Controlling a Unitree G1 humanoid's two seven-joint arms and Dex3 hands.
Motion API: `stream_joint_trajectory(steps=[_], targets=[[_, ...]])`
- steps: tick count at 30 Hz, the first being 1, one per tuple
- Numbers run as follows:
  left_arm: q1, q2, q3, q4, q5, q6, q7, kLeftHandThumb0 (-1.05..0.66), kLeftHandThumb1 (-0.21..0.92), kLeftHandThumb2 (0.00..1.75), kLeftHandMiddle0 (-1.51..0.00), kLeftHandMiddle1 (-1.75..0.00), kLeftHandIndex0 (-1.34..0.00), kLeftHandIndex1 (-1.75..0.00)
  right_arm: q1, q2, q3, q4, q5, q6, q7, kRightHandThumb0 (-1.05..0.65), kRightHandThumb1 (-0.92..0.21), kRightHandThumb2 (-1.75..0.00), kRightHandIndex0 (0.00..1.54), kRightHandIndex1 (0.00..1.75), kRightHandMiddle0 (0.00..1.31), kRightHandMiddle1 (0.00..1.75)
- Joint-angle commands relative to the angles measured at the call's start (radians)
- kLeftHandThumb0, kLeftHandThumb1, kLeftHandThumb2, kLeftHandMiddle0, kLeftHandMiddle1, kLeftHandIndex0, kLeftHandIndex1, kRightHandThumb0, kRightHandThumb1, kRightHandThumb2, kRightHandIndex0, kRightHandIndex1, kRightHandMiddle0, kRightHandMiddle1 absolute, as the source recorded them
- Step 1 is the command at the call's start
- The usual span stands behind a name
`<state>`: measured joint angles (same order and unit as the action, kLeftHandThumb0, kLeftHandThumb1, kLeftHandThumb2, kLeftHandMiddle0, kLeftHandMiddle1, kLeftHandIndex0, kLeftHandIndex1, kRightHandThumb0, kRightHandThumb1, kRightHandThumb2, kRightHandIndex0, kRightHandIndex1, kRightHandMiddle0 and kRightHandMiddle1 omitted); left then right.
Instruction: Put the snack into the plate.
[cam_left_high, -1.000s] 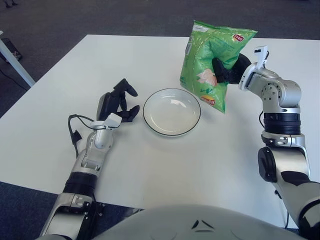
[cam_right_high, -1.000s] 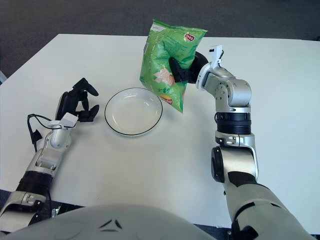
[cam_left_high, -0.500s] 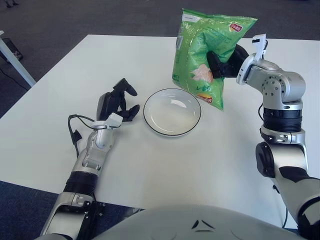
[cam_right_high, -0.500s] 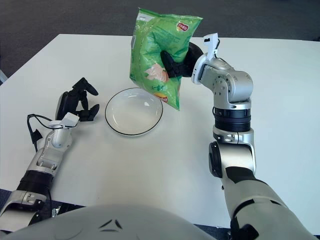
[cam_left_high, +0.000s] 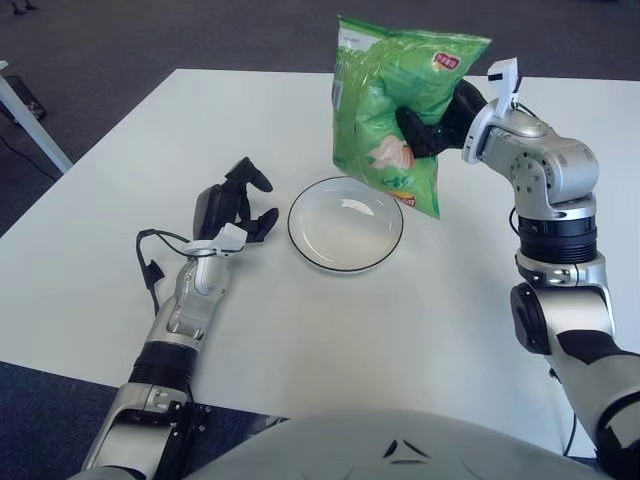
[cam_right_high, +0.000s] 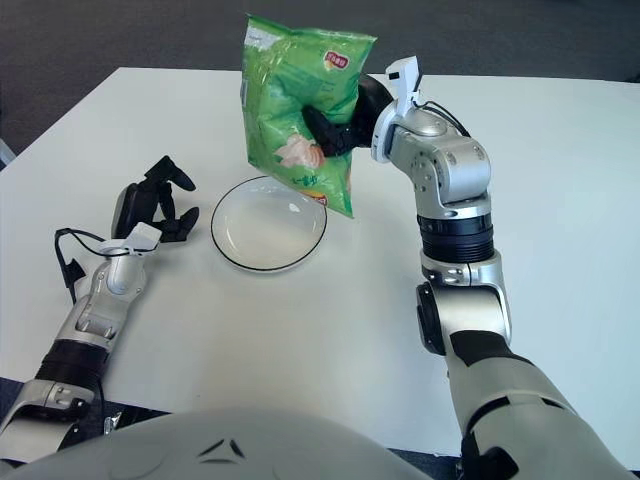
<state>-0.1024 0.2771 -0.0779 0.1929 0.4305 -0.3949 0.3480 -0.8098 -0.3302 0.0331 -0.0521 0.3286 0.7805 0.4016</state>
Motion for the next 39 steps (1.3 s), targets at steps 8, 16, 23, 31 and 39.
stream_joint_trajectory(steps=[8, 16, 23, 31, 39], targets=[[0.117, -0.093, -0.045, 0.088, -0.007, 0.024, 0.031, -0.45, 0.39, 1.22, -1.18, -1.75, -0.55, -1.75, 0.018, -0.059, 0.148, 0.079, -0.282, -0.599, 0.05, 0.0, -0.04, -1.62, 0.84, 1.7, 0.58, 1.75], [0.114, -0.099, -0.049, 0.087, 0.006, 0.032, 0.048, -0.46, 0.39, 1.22, -1.18, -1.75, -0.55, -1.75, 0.033, -0.046, 0.197, 0.201, -0.421, -0.952, -0.016, 0.0, 0.04, -1.72, 0.87, 1.74, 0.66, 1.75], [0.11, -0.107, -0.053, 0.087, 0.012, 0.041, 0.06, -0.46, 0.39, 1.23, -1.18, -1.75, -0.55, -1.75, 0.023, -0.068, 0.238, 0.281, -0.53, -1.209, -0.056, -0.43, -0.25, -1.39, 1.25, 1.75, 0.63, 1.75], [0.11, -0.113, -0.061, 0.081, 0.023, 0.05, 0.08, -0.46, 0.38, 1.23, -1.19, -1.75, -0.56, -1.75, -0.002, -0.058, 0.261, 0.406, -0.6, -1.38, -0.092, -0.48, -0.29, -1.34, 1.3, 1.75, 0.63, 1.75], [0.109, -0.12, -0.079, 0.064, 0.03, 0.083, 0.106, -0.46, 0.38, 1.24, -1.18, -1.75, -0.56, -1.75, -0.029, -0.045, 0.298, 0.554, -0.707, -1.569, -0.142, -0.48, -0.32, -1.31, 1.3, 1.75, 0.61, 1.75]])
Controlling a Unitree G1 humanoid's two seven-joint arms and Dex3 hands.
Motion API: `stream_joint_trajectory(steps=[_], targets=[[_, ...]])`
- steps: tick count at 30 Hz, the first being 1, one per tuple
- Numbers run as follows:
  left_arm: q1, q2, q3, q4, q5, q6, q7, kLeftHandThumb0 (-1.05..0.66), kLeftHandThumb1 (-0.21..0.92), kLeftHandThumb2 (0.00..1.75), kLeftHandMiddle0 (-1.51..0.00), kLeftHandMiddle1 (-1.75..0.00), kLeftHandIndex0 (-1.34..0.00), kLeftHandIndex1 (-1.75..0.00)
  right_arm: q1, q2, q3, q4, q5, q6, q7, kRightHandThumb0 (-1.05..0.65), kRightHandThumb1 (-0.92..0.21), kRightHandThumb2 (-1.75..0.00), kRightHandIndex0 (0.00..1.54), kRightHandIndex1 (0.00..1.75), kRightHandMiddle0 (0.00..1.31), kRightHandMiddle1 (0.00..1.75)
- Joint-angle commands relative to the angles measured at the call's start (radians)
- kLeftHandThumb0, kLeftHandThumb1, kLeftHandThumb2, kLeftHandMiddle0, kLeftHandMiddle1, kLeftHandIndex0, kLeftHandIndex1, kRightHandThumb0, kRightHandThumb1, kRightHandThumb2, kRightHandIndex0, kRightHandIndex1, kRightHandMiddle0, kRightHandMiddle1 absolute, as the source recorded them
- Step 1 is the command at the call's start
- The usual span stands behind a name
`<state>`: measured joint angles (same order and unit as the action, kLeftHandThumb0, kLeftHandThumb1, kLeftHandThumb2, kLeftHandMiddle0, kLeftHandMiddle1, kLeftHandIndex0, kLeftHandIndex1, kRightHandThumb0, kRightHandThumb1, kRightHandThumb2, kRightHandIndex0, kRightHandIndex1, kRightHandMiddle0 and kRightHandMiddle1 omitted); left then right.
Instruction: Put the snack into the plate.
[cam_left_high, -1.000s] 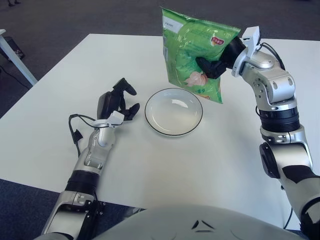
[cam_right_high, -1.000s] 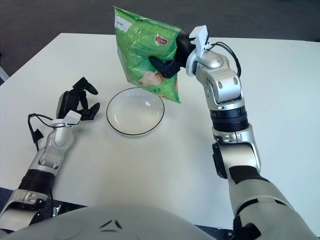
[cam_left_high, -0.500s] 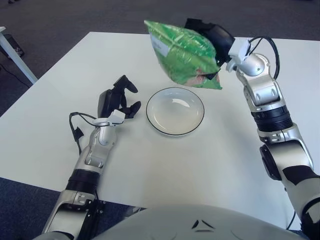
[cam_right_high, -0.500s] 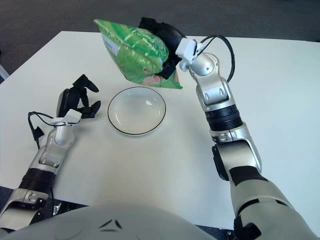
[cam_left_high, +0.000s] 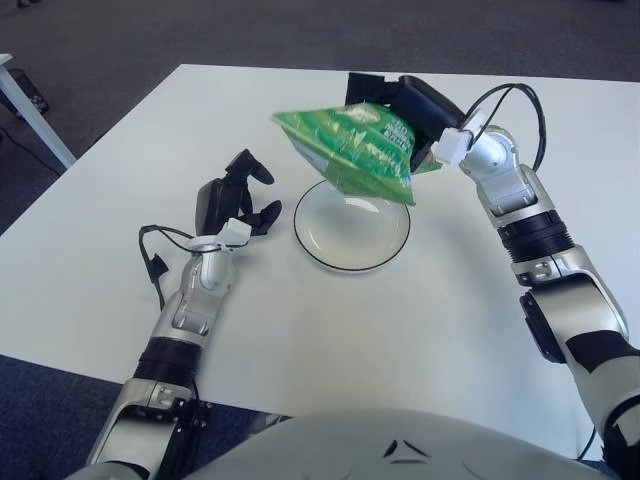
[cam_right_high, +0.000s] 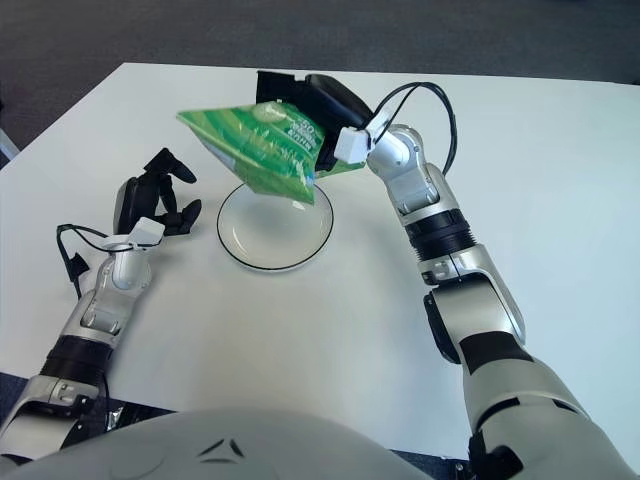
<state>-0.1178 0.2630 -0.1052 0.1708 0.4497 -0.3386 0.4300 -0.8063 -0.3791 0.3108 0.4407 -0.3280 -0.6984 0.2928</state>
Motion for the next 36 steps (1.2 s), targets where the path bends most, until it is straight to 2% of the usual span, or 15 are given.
stream_joint_trajectory(steps=[1, 7, 16, 20, 22, 25, 29, 36], targets=[[0.125, -0.106, -0.054, 0.083, 0.011, 0.031, 0.026, -0.46, 0.38, 1.24, -1.18, -1.75, -0.56, -1.75, -0.035, 0.006, 0.021, 0.077, -0.059, -0.108, -0.04, -0.48, -0.32, -1.31, 1.3, 1.75, 0.61, 1.75], [0.128, -0.104, -0.066, 0.064, 0.006, 0.054, 0.033, -0.46, 0.38, 1.24, -1.18, -1.75, -0.56, -1.75, -0.058, 0.012, 0.029, 0.166, -0.11, -0.202, -0.074, -0.47, -0.33, -1.3, 1.29, 1.75, 0.6, 1.75], [0.131, -0.097, -0.078, 0.05, 0.001, 0.064, 0.033, -0.46, 0.37, 1.24, -1.19, -1.75, -0.56, -1.75, -0.076, -0.001, 0.043, 0.208, -0.153, -0.241, -0.068, -0.48, -0.31, -1.32, 1.27, 1.75, 0.61, 1.75], [0.132, -0.093, -0.08, 0.044, 0.0, 0.069, 0.031, -0.46, 0.37, 1.24, -1.19, -1.75, -0.57, -1.75, -0.087, -0.01, 0.06, 0.229, -0.168, -0.269, -0.055, -0.47, -0.33, -1.29, 1.28, 1.75, 0.59, 1.75], [0.134, -0.094, -0.081, 0.04, -0.004, 0.071, 0.028, -0.46, 0.37, 1.25, -1.19, -1.75, -0.57, -1.75, -0.093, -0.016, 0.07, 0.243, -0.16, -0.286, -0.033, -0.46, -0.35, -1.27, 1.28, 1.75, 0.58, 1.75], [0.136, -0.094, -0.082, 0.033, -0.014, 0.076, 0.019, -0.46, 0.37, 1.25, -1.19, -1.75, -0.57, -1.75, -0.1, -0.029, 0.102, 0.27, -0.091, -0.296, 0.085, -0.46, -0.35, -1.27, 1.27, 1.75, 0.58, 1.75], [0.138, -0.094, -0.085, 0.026, -0.021, 0.083, 0.016, -0.46, 0.37, 1.24, -1.19, -1.75, -0.57, -1.75, -0.107, -0.043, 0.124, 0.281, -0.049, -0.297, 0.184, -0.46, -0.35, -1.27, 1.24, 1.75, 0.58, 1.75], [0.14, -0.094, -0.087, 0.017, -0.025, 0.089, 0.014, -0.46, 0.38, 1.24, -1.18, -1.75, -0.56, -1.75, -0.126, -0.071, 0.154, 0.274, -0.042, -0.294, 0.298, -0.45, -0.43, -1.16, 0.97, 1.75, 0.52, 1.75]])
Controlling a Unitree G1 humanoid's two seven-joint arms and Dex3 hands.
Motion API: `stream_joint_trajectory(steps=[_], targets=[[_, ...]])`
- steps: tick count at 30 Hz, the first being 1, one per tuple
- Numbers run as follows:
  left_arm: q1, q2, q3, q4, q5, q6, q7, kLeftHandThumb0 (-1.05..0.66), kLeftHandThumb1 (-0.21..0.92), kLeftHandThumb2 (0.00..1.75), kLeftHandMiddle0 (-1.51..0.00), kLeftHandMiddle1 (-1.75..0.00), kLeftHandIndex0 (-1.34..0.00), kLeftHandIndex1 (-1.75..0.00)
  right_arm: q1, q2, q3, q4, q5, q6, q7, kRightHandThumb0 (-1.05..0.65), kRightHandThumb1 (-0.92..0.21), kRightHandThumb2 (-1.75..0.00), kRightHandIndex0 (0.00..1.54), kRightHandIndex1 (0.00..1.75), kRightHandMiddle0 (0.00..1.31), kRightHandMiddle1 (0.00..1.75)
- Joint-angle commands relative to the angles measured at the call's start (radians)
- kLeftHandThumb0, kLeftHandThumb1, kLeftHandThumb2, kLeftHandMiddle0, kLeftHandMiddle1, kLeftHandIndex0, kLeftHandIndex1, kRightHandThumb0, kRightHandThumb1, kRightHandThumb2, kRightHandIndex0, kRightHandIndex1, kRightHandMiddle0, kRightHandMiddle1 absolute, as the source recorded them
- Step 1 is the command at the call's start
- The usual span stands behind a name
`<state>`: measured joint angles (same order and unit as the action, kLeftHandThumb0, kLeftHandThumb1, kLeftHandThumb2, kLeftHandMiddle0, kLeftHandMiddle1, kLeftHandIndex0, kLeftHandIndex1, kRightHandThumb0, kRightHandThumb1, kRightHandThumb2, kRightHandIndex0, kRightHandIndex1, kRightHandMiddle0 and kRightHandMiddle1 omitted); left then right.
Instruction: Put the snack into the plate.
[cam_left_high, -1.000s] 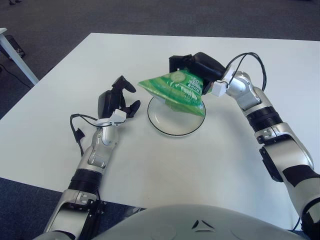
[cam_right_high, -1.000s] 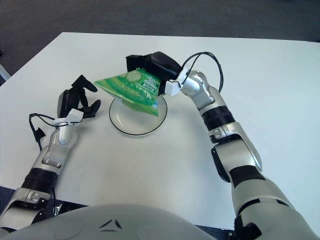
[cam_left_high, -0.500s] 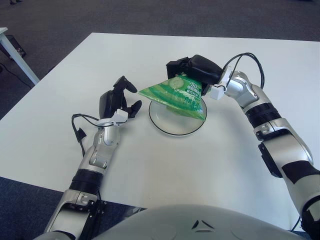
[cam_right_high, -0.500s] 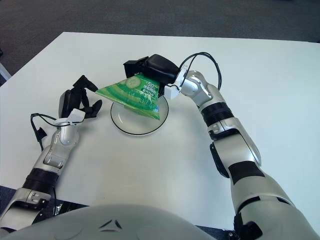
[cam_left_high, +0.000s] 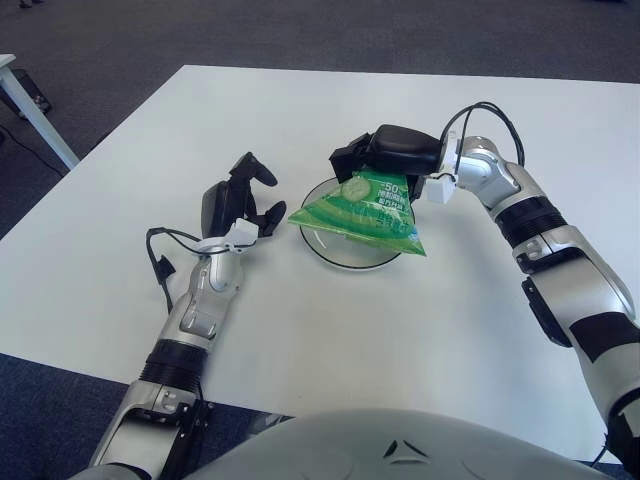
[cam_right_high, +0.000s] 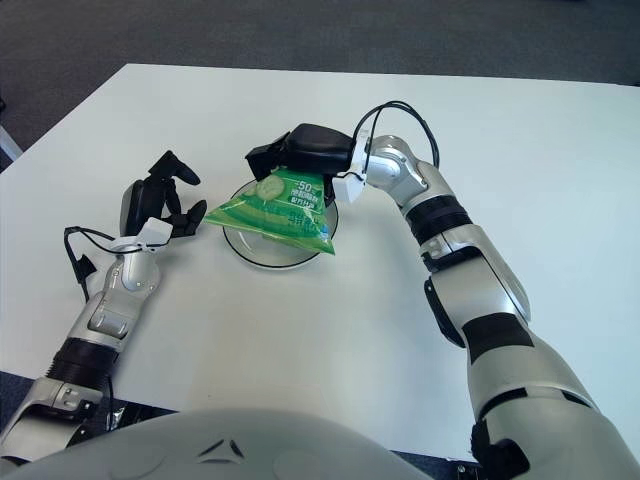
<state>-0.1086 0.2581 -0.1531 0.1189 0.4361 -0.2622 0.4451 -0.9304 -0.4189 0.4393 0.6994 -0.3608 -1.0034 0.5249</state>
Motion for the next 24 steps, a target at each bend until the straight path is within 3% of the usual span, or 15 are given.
stream_joint_trajectory(steps=[1, 7, 8, 10, 14, 16, 17, 18, 22, 24], targets=[[0.131, -0.089, -0.04, 0.069, -0.01, 0.014, 0.002, -0.46, 0.38, 1.24, -1.18, -1.75, -0.56, -1.75, -0.004, -0.034, 0.029, 0.016, -0.009, 0.01, 0.077, -0.45, -0.45, -1.14, 0.93, 1.75, 0.51, 1.75], [0.13, -0.093, -0.04, 0.066, -0.015, 0.017, 0.001, -0.46, 0.38, 1.24, -1.17, -1.75, -0.56, -1.75, -0.019, -0.047, 0.046, 0.027, -0.004, -0.019, 0.129, -0.42, -0.56, -1.0, 0.72, 1.75, 0.42, 1.75], [0.13, -0.094, -0.041, 0.066, -0.016, 0.017, 0.001, -0.46, 0.38, 1.23, -1.17, -1.75, -0.56, -1.75, -0.02, -0.048, 0.047, 0.03, -0.002, -0.024, 0.134, -0.58, -0.67, -0.83, 0.7, 1.75, 0.34, 1.75], [0.13, -0.097, -0.038, 0.065, -0.028, 0.015, -0.004, -0.46, 0.38, 1.23, -1.17, -1.75, -0.56, -1.75, -0.026, -0.052, 0.053, 0.039, 0.003, -0.036, 0.153, -0.72, -0.79, -0.64, 0.66, 1.75, 0.23, 1.73], [0.13, -0.103, -0.032, 0.061, -0.062, 0.019, -0.022, -0.46, 0.38, 1.23, -1.16, -1.75, -0.56, -1.75, -0.037, -0.055, 0.061, 0.058, 0.022, -0.056, 0.189, -0.85, -0.89, -0.49, 0.51, 1.75, 0.07, 1.64], [0.129, -0.106, -0.03, 0.059, -0.083, 0.023, -0.033, -0.46, 0.39, 1.23, -1.17, -1.75, -0.56, -1.75, -0.041, -0.056, 0.063, 0.07, 0.035, -0.066, 0.208, -0.88, -0.91, -0.47, 0.26, 1.5, 0.03, 1.45], [0.13, -0.111, -0.027, 0.056, -0.101, 0.027, -0.042, -0.46, 0.39, 1.23, -1.17, -1.75, -0.55, -1.75, -0.045, -0.057, 0.067, 0.076, 0.047, -0.067, 0.228, -0.88, -0.91, -0.47, 0.22, 1.47, 0.02, 1.43], [0.132, -0.116, -0.023, 0.052, -0.122, 0.03, -0.053, -0.46, 0.39, 1.23, -1.17, -1.75, -0.55, -1.75, -0.049, -0.058, 0.071, 0.081, 0.058, -0.064, 0.25, -0.88, -0.91, -0.46, 0.17, 1.31, 0.01, 1.35], [0.135, -0.128, -0.008, 0.04, -0.203, 0.046, -0.101, -0.46, 0.4, 1.22, -1.2, -1.75, -0.55, -1.75, -0.059, -0.063, 0.077, 0.094, 0.101, -0.036, 0.334, -0.9, -0.92, -0.42, 0.11, 0.9, 0.0, 1.17], [0.136, -0.132, 0.001, 0.033, -0.246, 0.056, -0.128, -0.46, 0.4, 1.22, -1.21, -1.75, -0.55, -1.75, -0.063, -0.064, 0.081, 0.096, 0.124, -0.017, 0.382, -0.9, -0.92, -0.41, 0.06, 0.79, 0.0, 1.11]])
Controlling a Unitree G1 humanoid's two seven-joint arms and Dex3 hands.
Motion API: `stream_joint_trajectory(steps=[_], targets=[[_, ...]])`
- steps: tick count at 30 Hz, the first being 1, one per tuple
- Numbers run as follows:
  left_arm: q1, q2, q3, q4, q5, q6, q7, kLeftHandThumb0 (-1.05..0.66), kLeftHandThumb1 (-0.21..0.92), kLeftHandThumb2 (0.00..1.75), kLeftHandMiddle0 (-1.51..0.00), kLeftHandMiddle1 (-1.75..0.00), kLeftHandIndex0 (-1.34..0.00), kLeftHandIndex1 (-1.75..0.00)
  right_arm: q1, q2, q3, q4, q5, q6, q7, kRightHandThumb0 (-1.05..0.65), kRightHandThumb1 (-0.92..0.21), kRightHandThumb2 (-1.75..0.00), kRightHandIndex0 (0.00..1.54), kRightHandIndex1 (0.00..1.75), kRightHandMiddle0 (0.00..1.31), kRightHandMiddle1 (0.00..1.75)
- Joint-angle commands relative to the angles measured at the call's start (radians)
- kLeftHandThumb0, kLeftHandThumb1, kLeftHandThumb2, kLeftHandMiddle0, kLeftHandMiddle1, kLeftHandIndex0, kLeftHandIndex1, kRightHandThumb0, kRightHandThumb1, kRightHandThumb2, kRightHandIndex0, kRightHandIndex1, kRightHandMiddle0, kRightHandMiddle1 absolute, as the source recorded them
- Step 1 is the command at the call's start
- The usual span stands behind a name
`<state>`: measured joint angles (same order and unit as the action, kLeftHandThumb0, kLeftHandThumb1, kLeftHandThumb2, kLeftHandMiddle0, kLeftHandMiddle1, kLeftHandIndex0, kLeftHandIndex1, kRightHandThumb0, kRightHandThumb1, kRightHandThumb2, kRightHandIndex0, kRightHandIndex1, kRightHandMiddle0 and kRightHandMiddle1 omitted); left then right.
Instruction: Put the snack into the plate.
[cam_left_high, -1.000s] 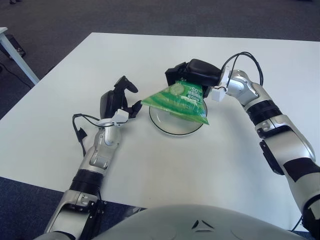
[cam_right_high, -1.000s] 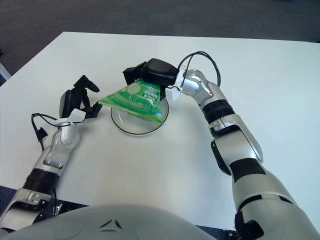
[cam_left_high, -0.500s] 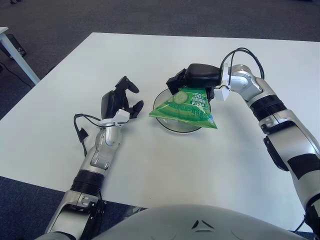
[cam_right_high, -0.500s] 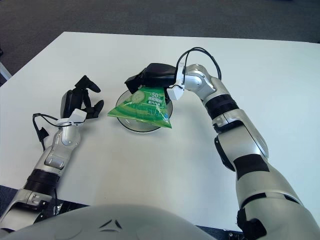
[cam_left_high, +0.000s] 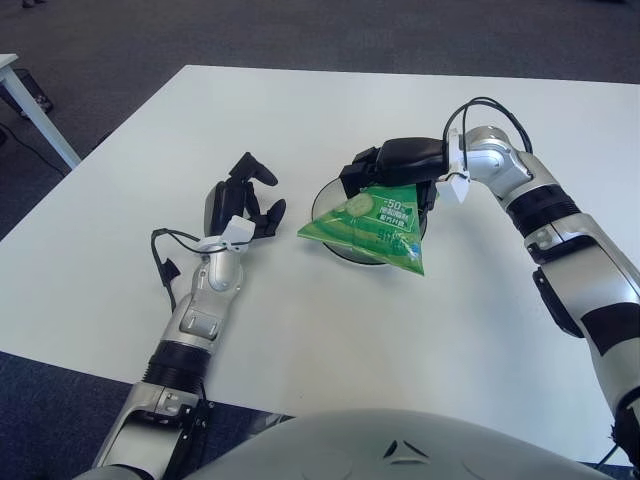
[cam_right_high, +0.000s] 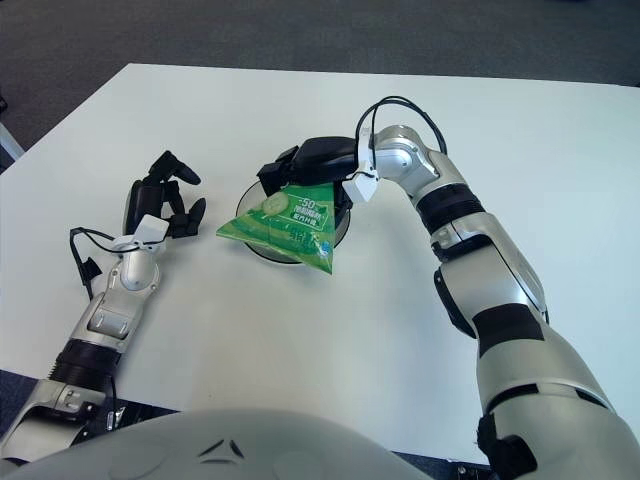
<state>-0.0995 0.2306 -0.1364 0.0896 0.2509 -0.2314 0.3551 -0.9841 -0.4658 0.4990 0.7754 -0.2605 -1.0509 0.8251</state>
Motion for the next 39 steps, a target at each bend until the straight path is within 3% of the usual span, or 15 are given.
stream_joint_trajectory(steps=[1, 6, 9, 12, 24, 35, 39], targets=[[0.128, -0.106, -0.014, 0.06, -0.072, 0.028, -0.044, -0.46, 0.4, 1.22, -1.22, -1.75, -0.55, -1.75, -0.01, -0.017, 0.021, 0.02, 0.031, 0.035, 0.097, -0.91, -0.92, -0.4, 0.04, 0.73, 0.0, 1.06], [0.128, -0.118, -0.006, 0.045, -0.101, 0.045, -0.054, -0.46, 0.39, 1.22, -1.24, -1.75, -0.55, -1.75, -0.025, -0.02, 0.024, 0.033, 0.059, 0.023, 0.172, -0.93, -0.92, -0.39, 0.01, 0.45, 0.0, 0.87], [0.13, -0.125, -0.003, 0.033, -0.097, 0.064, -0.044, -0.46, 0.39, 1.22, -1.25, -1.75, -0.55, -1.75, -0.039, -0.022, 0.029, 0.042, 0.079, 0.013, 0.223, -0.95, -0.92, -0.34, 0.0, 0.15, 0.0, 0.62], [0.129, -0.129, -0.003, 0.025, -0.088, 0.084, -0.041, -0.46, 0.39, 1.22, -1.26, -1.75, -0.55, -1.75, -0.051, -0.021, 0.033, 0.055, 0.101, 0.003, 0.27, -0.99, -0.92, -0.3, 0.0, 0.05, 0.0, 0.4], [0.129, -0.127, 0.002, 0.025, -0.096, 0.081, -0.066, -0.46, 0.39, 1.22, -1.26, -1.75, -0.55, -1.75, -0.111, -0.005, 0.01, 0.113, 0.186, -0.01, 0.426, -1.05, -0.91, -0.2, 0.0, 0.0, 0.0, 0.04], [0.125, -0.137, 0.006, 0.037, -0.083, 0.063, -0.052, -0.45, 0.4, 1.21, -1.26, -1.75, -0.54, -1.75, -0.154, 0.006, -0.029, 0.197, 0.231, -0.039, 0.493, -1.05, -0.87, -0.14, 0.0, 0.0, 0.0, 0.0], [0.121, -0.135, 0.005, 0.043, -0.081, 0.062, -0.055, -0.45, 0.4, 1.21, -1.26, -1.75, -0.54, -1.75, -0.203, -0.009, -0.077, 0.249, 0.281, -0.026, 0.552, -1.04, -0.85, -0.13, 0.0, 0.0, 0.0, 0.0]])
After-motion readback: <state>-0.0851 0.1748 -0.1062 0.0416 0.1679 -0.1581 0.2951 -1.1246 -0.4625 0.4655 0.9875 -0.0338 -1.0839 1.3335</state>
